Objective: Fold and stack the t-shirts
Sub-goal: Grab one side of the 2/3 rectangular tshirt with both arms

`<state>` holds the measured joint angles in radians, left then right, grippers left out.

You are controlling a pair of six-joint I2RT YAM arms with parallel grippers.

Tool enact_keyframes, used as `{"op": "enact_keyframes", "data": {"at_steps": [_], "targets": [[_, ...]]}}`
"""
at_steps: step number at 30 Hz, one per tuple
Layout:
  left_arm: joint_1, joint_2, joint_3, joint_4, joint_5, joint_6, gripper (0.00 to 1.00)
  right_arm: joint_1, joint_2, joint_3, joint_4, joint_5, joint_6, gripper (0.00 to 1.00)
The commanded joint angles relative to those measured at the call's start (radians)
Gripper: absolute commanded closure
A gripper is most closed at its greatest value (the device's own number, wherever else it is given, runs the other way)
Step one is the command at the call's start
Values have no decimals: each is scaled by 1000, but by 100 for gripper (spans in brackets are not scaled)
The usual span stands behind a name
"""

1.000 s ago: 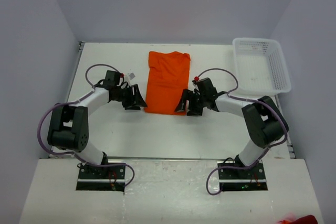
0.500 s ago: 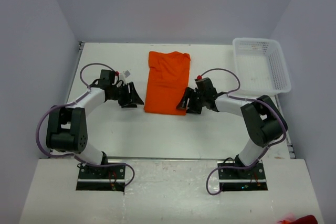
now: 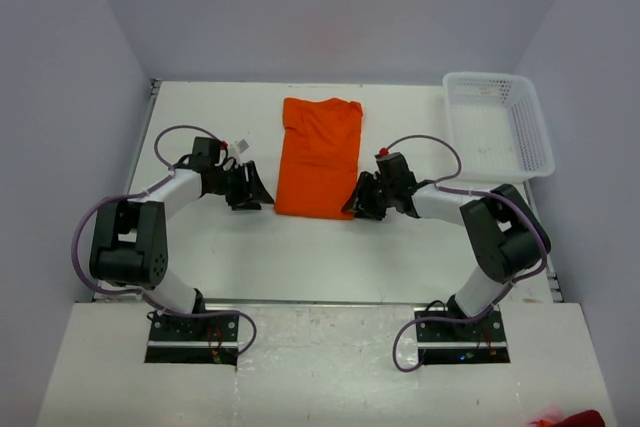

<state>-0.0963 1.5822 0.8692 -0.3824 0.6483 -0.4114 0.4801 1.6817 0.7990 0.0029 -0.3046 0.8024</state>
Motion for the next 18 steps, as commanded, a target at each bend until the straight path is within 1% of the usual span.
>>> {"op": "enact_keyframes", "data": {"at_steps": [1,4,8,10,11,12,14,15,18], "targets": [[6,-4,16,23,-4,2,47,-1,22,-34,-37,42,1,53],[6,2,17,20,-15,5,47,-1,36,-38,-21,33,11,60],[6,9,7,28,-13,-1,45,-1,50,-47,-9,27,15,64],[6,9,2,36,-10,-6,45,-1,59,-47,-11,25,15,73],[6,10,-2,37,-10,-7,45,-1,61,-47,-9,21,12,76],[6,12,-4,40,-10,-7,44,0,62,-47,-9,19,14,85],[6,18,-12,46,5,-7,43,0,58,-52,-9,19,12,98],[6,24,-18,57,19,-13,43,2,53,-55,-9,22,15,100],[6,45,-39,86,66,-21,43,2,38,-61,-11,33,14,100]]}}
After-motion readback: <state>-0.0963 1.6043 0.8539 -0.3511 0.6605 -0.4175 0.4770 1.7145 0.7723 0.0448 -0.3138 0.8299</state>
